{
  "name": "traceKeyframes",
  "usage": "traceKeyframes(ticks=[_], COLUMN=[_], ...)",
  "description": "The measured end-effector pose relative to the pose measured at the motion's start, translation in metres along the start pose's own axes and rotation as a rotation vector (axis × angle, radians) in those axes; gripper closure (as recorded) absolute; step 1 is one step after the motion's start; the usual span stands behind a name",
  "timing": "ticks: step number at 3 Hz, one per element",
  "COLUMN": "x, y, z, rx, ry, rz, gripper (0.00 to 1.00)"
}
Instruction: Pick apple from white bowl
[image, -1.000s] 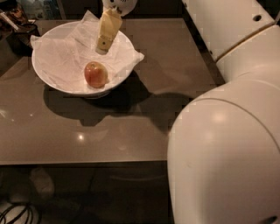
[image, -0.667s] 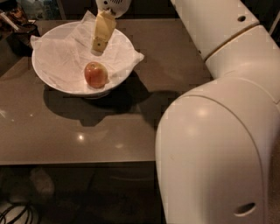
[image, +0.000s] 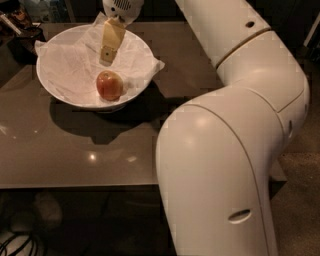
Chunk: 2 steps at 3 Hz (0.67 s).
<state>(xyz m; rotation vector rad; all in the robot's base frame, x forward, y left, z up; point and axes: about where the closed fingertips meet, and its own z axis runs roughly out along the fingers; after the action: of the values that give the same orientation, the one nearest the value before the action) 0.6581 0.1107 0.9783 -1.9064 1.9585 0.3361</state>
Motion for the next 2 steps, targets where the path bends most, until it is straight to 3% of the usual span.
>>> traceKeyframes(ticks=[2], x=[0.005], y=[-0.001], z=[0.029], rx=[-0.032], ry=[0.04], rz=[0.028], gripper=[0.25])
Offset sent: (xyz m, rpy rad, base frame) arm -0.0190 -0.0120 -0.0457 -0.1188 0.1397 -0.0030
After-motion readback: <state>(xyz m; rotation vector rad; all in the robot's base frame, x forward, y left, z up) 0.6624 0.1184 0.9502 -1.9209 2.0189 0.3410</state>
